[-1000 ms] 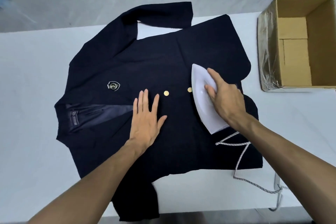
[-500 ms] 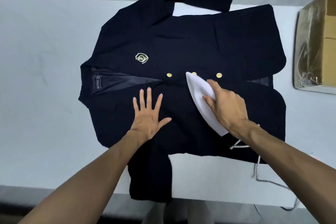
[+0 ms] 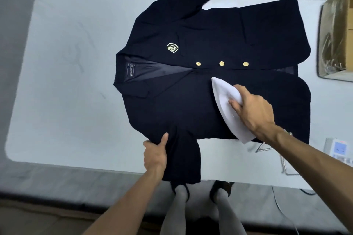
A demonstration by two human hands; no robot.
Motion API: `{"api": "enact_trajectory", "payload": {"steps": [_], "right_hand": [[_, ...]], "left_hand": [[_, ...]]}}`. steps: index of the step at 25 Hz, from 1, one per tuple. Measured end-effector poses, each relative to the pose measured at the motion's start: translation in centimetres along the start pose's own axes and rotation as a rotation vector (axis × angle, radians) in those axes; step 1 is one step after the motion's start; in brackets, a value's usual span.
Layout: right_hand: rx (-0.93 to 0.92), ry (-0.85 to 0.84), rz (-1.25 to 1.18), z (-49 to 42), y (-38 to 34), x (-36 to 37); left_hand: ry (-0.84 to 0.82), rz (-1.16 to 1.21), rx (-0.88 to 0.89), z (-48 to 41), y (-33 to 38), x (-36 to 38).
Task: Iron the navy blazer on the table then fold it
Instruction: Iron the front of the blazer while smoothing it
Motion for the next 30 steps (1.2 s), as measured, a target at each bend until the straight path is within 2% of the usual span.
{"api": "enact_trajectory", "payload": {"steps": [2, 5, 9, 13, 17, 19, 21, 22, 23, 24, 25, 26, 28, 29, 30], "right_hand": [[0.093, -0.026, -0.106, 0.6, 1.8, 0.3], [0.212, -0.05, -0.193, 1.2, 4.5, 0.7], [0.279, 0.045, -0.114, 1.2, 8.0, -0.9], [0.422, 0.095, -0.164, 0.4, 12.3, -1.3], [0.556, 0.044, -0.276, -0.5, 14.6, 0.0], [0.562, 0.087, -0.233, -0.6, 14.4, -0.7], [0.515, 0.254, -0.276, 0.6, 13.0, -2.6], [0.442, 0.319, -0.371, 1.8, 11.2, -3.1], [0.284, 0.322, -0.39, 2.9, 8.0, -2.7], [0.093, 0.246, -0.331, 4.3, 3.9, -1.0], [-0.034, 0.079, -0.312, 5.9, 0.4, 2.4], [-0.035, -0.144, -0.386, 7.7, -1.9, 6.5], [0.14, -0.566, -0.67, 11.8, -5.0, 13.0], [0.236, -0.659, -0.806, 13.1, -5.8, 14.6], [0.297, -0.677, -0.899, 13.8, -6.1, 15.8]], "left_hand": [[-0.154, 0.011, 0.049, 0.8, -0.6, 1.4], [-0.174, -0.147, 0.174, 1.1, -0.4, 1.5], [-0.281, 0.089, 0.111, 1.9, -0.2, 2.4], [-0.281, 0.332, 0.035, 3.5, -0.2, 3.7], [-0.279, 0.384, -0.029, 4.2, -0.2, 3.8], [-0.286, 0.393, -0.035, 4.5, 0.1, 3.5], [-0.319, 0.44, -0.047, 4.9, 0.4, 3.4], [-0.348, 0.461, -0.055, 5.1, 0.4, 3.5], [-0.388, 0.487, -0.065, 5.2, 0.5, 3.6], [-0.427, 0.528, -0.081, 5.3, 0.5, 3.7], [-0.462, 0.568, -0.101, 5.5, 0.6, 3.6], [-0.493, 0.601, -0.115, 5.7, 0.8, 3.6], [-0.535, 0.627, -0.114, 5.8, 1.4, 3.4], [-0.55, 0.625, -0.103, 5.8, 1.8, 3.4], [-0.557, 0.627, -0.094, 5.8, 2.1, 3.5]]}}
Point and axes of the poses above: each hand's wrist, its own z-axis away from the middle knuckle, its own x-axis out of the palm, y = z × x, the point moved 10 cm from there along -z, towards the middle knuckle, and after that the axes turned 7 degrees about z, right-handed, at the moved point
